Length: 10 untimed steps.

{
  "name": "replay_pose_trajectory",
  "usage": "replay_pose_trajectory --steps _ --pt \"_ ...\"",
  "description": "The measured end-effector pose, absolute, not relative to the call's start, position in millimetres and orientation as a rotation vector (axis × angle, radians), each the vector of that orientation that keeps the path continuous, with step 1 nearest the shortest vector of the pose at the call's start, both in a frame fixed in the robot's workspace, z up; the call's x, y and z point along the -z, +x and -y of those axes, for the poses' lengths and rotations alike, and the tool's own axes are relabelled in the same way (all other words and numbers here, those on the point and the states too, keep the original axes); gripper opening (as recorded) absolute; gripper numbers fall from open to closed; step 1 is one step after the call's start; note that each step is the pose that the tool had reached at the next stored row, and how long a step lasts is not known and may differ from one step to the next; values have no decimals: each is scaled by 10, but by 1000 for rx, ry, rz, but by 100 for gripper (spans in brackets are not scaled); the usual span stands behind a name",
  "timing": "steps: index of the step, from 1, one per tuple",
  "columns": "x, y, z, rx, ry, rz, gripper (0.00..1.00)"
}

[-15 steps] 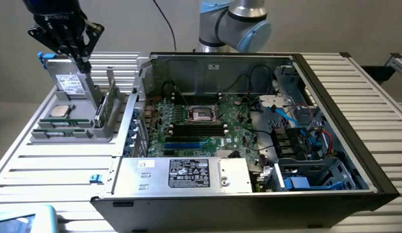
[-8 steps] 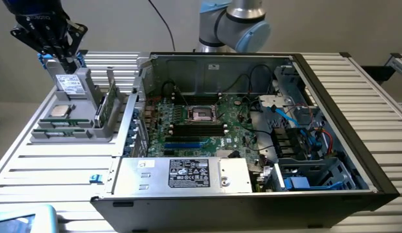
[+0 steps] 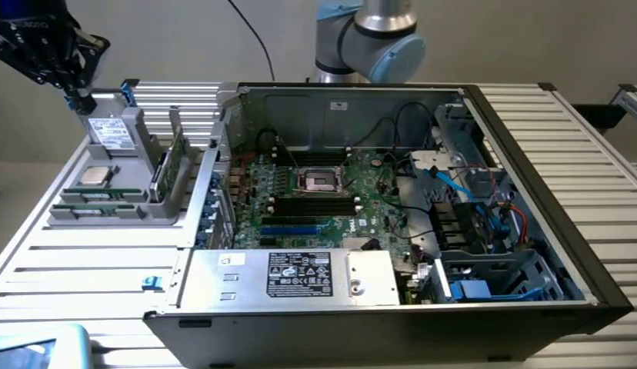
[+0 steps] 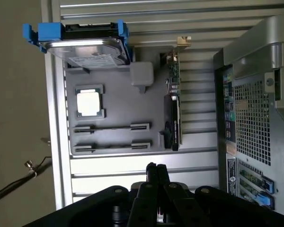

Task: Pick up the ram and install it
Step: 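Reach for the ram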

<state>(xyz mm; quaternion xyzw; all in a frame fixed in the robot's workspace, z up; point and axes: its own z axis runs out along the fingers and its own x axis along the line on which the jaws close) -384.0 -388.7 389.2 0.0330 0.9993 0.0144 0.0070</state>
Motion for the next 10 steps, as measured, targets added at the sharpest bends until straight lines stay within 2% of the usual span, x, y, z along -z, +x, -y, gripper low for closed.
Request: replay_pose_trajectory --steps 10 --pt "-3868 -4270 3756 -34 101 -3126 11"
